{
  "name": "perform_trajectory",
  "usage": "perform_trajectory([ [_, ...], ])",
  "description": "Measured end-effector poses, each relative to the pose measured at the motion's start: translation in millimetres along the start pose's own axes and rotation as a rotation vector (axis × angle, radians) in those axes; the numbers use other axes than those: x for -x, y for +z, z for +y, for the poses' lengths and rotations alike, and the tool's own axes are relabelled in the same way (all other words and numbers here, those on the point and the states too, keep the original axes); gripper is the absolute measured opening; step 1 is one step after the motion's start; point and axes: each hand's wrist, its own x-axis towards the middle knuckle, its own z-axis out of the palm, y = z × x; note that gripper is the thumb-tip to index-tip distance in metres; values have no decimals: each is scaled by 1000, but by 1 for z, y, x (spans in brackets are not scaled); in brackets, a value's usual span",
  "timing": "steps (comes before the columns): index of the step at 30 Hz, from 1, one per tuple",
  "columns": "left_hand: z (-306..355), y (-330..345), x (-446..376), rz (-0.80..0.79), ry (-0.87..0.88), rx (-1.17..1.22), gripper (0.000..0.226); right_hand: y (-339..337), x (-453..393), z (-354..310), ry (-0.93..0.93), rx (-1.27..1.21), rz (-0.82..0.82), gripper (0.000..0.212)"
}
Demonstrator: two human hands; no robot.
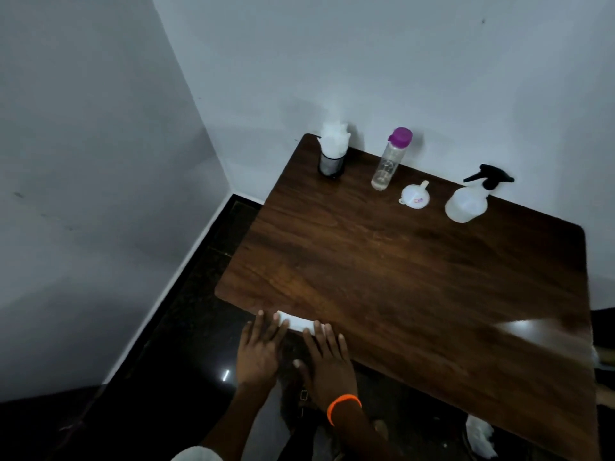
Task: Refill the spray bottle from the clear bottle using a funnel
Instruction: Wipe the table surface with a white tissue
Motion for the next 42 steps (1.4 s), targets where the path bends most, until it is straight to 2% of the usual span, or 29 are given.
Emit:
perform_trajectory([
  [10, -76, -17, -19, 52, -244, -5, 57, -7, -79, -58, -149, 32, -46, 68],
  [16, -76, -27, -42, 81, -235, -35, 59, -22, -108, -46, -175, 71, -36, 62],
  [20, -44, -26, -58, 101, -128, -42, 61, -29, -103, -16, -94, 64, -2, 63],
  [23, -7, -23, -62, 66, -56, -6, 63, -33, -87, 16, -16, 53, 8, 63],
  [27, 51, -19, -54, -13, 81, -21, 76, -40, -48, 65, 76, 30, 4, 62],
  [30, 87, -4, -47, -54, 220, -21, 60, -42, -9, 101, 134, -9, -13, 61],
  [33, 107, 14, -41, -102, 312, -14, 55, -38, 19, 133, 165, -28, 43, 57],
  [36, 118, 4, -35, -39, 285, 70, 57, -39, 30, 148, 206, -85, 184, 46],
  [39, 129, -12, -34, 82, 132, 290, 46, -56, 25, 142, 412, -284, 352, 31],
  [42, 140, -21, -42, 135, -25, 450, 30, -71, 9, 129, 530, -385, 306, 24],
])
